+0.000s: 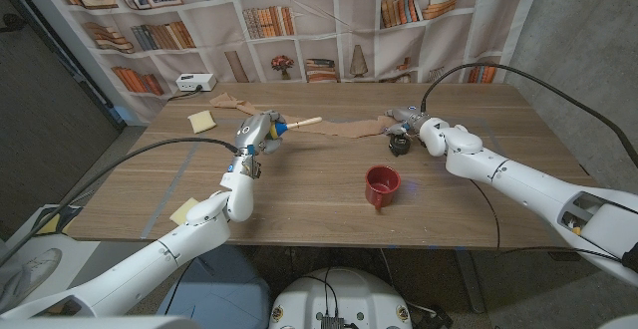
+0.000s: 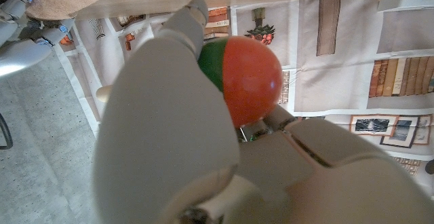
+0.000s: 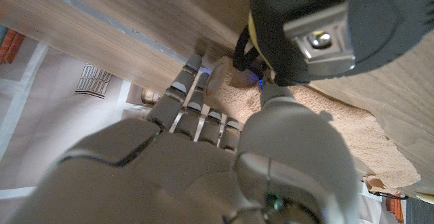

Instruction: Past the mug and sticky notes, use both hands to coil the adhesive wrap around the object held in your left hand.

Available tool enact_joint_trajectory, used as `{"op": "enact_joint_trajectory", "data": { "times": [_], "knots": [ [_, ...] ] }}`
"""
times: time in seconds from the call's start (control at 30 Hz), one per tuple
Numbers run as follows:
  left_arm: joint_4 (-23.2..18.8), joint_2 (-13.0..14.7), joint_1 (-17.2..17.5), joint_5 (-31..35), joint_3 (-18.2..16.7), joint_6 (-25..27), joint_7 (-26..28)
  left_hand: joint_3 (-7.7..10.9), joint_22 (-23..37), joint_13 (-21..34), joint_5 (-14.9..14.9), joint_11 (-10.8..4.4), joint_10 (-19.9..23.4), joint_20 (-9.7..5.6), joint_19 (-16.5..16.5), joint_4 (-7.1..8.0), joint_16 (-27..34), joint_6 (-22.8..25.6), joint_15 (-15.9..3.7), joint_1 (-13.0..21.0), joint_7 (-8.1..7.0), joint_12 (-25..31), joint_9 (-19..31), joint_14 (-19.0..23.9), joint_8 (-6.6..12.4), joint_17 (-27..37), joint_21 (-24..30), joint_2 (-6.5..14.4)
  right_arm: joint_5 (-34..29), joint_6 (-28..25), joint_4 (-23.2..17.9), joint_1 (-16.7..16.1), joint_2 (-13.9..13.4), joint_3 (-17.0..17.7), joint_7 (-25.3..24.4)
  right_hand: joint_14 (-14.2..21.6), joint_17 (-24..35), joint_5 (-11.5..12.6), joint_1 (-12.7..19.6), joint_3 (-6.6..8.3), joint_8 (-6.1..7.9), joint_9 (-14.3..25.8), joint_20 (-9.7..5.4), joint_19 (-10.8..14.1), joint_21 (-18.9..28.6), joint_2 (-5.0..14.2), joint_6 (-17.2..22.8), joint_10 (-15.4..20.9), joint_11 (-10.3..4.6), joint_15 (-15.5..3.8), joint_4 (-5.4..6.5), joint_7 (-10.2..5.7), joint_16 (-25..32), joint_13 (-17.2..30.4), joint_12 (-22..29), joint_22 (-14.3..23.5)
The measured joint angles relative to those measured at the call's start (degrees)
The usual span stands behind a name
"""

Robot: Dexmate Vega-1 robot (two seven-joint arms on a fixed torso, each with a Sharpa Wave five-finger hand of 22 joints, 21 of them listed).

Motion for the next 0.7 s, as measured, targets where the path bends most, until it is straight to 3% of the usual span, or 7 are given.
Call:
{"op": "enact_joint_trajectory", "data": {
  "times": [0.2, 0.33, 0.47, 0.7],
  "knots": [
    [-0.1, 0.0, 0.3, 0.0, -0.1, 0.0, 0.3, 0.00, 0.0, 0.0, 0.0, 0.00, 0.0, 0.00, 0.0, 0.00, 0.0, 0.0, 0.00, 0.0, -0.01, 0.0, 0.0, 0.0, 0.00, 0.0, 0.0, 0.0, 0.1, 0.1, -0.4, -1.1, -0.1, 0.6, -2.9, 7.5, 4.8, 0.4, 4.4, 4.47, 1.86, 0.5, -0.86, 4.6, 2.7, -1.51, 6.9, 7.6, -0.49, -0.31, -0.05, -0.40, 4.6, 1.5, 3.9, 0.6],
    [-0.2, 0.0, 0.6, -0.1, -0.2, -0.1, 0.7, 0.00, 0.0, 0.0, 0.0, 0.00, 0.0, 0.00, 0.0, 0.00, 0.0, 0.0, 0.00, 0.0, -0.02, 0.0, 0.2, 0.0, -0.01, 0.0, 0.0, 0.0, 0.7, 0.6, -0.9, -2.3, -0.4, 1.5, -5.2, 11.9, 6.9, 0.9, 5.9, 4.61, 2.93, 0.6, -1.61, 6.9, 4.8, -2.95, 10.8, 11.6, 0.03, 0.18, -0.04, -0.06, 6.4, 2.2, 6.3, 0.9],
    [-0.3, 0.0, 0.7, -0.3, -0.3, -0.3, 1.0, 0.00, 0.0, 0.0, 0.0, 0.01, 0.0, 0.00, 0.0, 0.00, 0.0, 0.0, -0.01, 0.0, -0.03, -0.3, 0.3, 0.0, -0.02, 0.0, 0.0, 0.0, 1.4, 1.4, -1.8, -3.6, -0.9, 2.7, -8.1, 14.6, 8.5, 0.9, 6.6, 4.61, 3.09, 0.9, -1.99, 8.6, 6.7, -3.65, 12.9, 13.8, 0.68, 0.55, -0.04, 0.21, 7.3, 2.7, 7.8, 1.2],
    [-0.6, 0.0, 0.8, -0.4, -0.5, -0.4, 1.0, 0.00, 0.0, 0.0, 0.0, -0.12, 0.1, 0.00, 0.0, 0.00, 0.0, 0.0, -0.14, 0.1, -0.05, -0.3, 0.1, 0.1, -0.03, 0.0, 0.0, -0.1, 2.3, 2.6, -4.2, -5.6, -1.9, 4.9, -12.1, 15.8, 9.6, 0.9, 6.8, 4.61, 3.48, 1.1, -2.08, 9.5, 7.9, -3.87, 13.7, 14.9, 1.33, 1.09, -0.04, 0.66, 7.7, 2.9, 8.7, 1.6]
  ]
}}
